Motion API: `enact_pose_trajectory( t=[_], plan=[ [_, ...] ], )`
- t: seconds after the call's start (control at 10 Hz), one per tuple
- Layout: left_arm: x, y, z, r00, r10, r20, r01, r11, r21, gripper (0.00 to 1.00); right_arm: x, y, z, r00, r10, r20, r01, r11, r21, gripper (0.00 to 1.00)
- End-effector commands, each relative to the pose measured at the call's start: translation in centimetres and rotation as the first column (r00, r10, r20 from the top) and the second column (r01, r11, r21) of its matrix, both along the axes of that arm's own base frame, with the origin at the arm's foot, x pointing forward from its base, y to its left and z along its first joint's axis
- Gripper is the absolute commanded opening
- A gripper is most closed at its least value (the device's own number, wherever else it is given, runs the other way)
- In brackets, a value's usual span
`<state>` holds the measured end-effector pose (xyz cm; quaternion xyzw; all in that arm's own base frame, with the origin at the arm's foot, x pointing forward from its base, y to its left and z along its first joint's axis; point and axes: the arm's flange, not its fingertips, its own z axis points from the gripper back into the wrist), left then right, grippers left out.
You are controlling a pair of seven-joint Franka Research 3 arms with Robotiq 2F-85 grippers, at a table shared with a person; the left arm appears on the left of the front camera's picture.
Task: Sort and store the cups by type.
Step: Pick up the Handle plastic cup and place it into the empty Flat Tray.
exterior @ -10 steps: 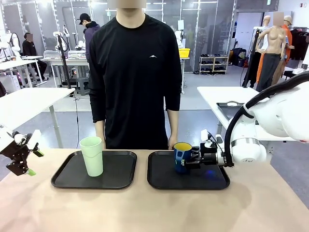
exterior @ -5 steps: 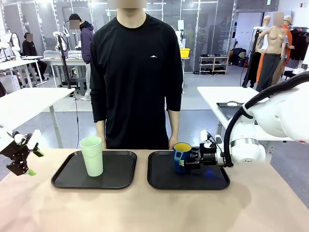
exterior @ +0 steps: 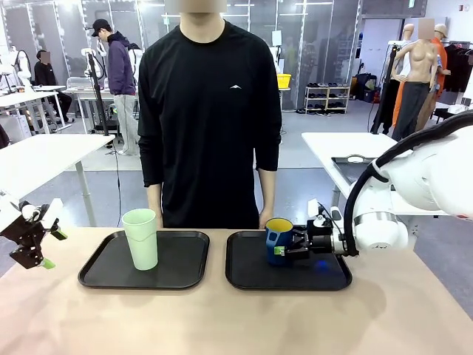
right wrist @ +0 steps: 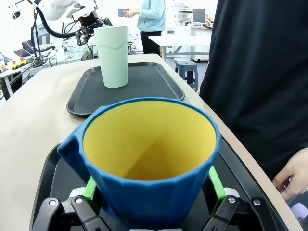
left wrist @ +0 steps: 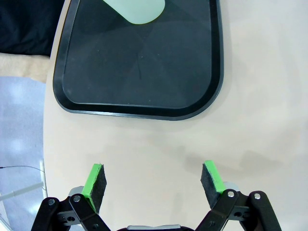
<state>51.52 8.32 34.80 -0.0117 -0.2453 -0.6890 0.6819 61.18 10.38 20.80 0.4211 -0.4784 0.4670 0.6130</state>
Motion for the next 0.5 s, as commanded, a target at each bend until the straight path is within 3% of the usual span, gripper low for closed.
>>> enact_pose_trajectory(
  t=[0.0,0.4],
  plan=[
    [-0.1,0.0,0.0,1.0,-0.007,0.021,0.007,1.0,-0.014,1.0,0.0,-0.4,0.2,0.999,-0.005,-0.04,0.004,1.0,-0.026,1.0],
    [-0.1,0.0,0.0,1.0,-0.007,0.021,0.007,1.0,-0.014,1.0,-0.7,-3.5,1.5,0.999,-0.012,-0.04,0.009,0.997,-0.077,1.0]
  ],
)
